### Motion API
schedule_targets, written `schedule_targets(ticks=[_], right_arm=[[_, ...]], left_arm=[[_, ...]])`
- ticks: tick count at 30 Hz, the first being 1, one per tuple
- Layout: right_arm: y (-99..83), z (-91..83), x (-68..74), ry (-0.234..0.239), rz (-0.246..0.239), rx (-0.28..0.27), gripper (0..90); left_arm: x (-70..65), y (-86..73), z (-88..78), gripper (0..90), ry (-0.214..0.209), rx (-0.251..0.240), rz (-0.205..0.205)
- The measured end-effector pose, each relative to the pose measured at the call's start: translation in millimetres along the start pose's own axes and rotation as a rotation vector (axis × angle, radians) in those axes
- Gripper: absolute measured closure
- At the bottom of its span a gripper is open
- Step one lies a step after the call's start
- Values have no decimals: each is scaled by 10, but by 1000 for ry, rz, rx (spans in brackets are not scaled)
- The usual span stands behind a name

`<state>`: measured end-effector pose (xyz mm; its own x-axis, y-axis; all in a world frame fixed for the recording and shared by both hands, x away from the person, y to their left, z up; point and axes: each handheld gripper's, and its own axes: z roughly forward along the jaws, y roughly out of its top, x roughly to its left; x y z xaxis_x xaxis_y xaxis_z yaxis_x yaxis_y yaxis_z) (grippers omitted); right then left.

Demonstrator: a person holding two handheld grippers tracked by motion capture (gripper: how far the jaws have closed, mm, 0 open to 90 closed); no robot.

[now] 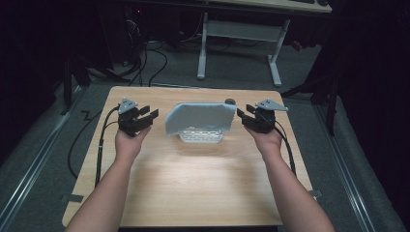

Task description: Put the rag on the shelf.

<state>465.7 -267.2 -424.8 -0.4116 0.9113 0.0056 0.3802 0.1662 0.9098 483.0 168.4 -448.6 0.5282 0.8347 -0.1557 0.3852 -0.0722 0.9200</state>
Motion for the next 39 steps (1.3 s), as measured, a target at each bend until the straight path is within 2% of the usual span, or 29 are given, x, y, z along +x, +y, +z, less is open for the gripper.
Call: schedule_targets(ticks=[3,4,6,8,9,10,12,13,17,18,20,25,29,31,33,35,36,39], right_arm=[[-75,-109,4,-1,-15,-16,510],[-92,-140,6,5,-12,-2,499],[-156,-219,21,3,-35,-17,497],[-194,-294,42,4,-51,14,486],[-218,-329,57,5,-59,10,487],[-258,-395,78,3,-79,-3,485],[-296,-488,127,7,-99,31,472],[-372,-605,183,4,-130,-7,475],[-473,-738,263,8,-145,15,466],[-584,-839,331,7,-152,11,462],[-621,-868,348,6,-151,13,460],[-889,-1011,449,16,-116,53,445],[-1103,-1070,511,17,-109,101,432],[-1221,-1097,527,11,-101,124,426],[-1348,-1117,536,1,-101,128,432],[-1478,-1116,525,-2,-81,158,438],[-1490,-1106,512,5,-73,175,433],[-1504,-1077,487,-5,-66,177,434]], left_arm=[[-29,-89,-105,535,0,22,13],[-41,-123,-141,531,2,26,25],[-61,-185,-206,519,3,42,37],[-89,-273,-291,507,-2,53,49],[-111,-340,-350,503,-1,59,57],[-131,-397,-396,496,0,63,61],[-180,-533,-494,493,3,77,65],[-199,-576,-526,487,5,85,71],[-310,-759,-688,486,-3,90,55],[-360,-807,-727,480,-6,100,66],[-431,-869,-771,478,-11,114,81],[-616,-1050,-881,464,-60,158,61],[-730,-1230,-955,458,-100,211,11],[-776,-1300,-981,453,-109,242,2],[-809,-1341,-984,453,-109,259,12],[-825,-1335,-967,449,-99,261,28],[-826,-1328,-960,449,-99,255,27],[-823,-1325,-952,447,-106,254,20]])
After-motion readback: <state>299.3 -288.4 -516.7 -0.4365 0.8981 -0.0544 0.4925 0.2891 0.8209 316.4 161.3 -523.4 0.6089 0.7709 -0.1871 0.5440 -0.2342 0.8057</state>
